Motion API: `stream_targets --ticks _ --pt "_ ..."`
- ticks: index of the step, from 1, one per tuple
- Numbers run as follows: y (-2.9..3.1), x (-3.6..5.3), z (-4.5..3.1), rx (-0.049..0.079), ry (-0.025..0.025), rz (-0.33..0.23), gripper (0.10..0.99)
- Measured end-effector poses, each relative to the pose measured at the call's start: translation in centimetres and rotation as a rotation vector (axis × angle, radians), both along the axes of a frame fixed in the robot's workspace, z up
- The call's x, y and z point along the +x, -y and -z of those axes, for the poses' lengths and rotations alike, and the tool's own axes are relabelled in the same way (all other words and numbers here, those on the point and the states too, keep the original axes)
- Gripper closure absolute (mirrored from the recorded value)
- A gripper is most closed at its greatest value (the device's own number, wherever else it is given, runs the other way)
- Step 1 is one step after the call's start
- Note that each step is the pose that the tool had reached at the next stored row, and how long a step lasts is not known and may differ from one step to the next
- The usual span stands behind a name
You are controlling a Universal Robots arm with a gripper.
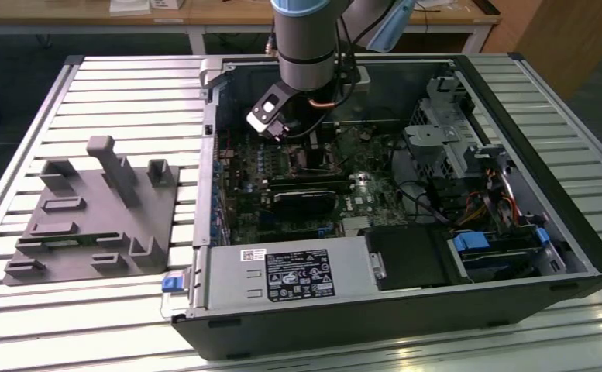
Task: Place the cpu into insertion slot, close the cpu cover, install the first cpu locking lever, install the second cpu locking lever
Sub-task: 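Place the cpu into insertion slot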
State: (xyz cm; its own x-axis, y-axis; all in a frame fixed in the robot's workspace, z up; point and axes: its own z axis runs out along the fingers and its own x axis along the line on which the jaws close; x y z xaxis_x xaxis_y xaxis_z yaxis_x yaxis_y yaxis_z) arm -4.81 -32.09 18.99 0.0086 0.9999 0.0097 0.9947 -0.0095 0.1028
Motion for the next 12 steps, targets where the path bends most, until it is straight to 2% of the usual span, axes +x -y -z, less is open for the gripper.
stream_targets --ticks 4,5,12 --pt "-0.03 0.02 0.06 0.002 0.0013 0.0 0.533" --pt "-0.03 0.02 0.06 0.001 0.0009 0.0 0.475" --pt "0.0 0.0 -0.16 0.0 0.0001 0.0 0.475"
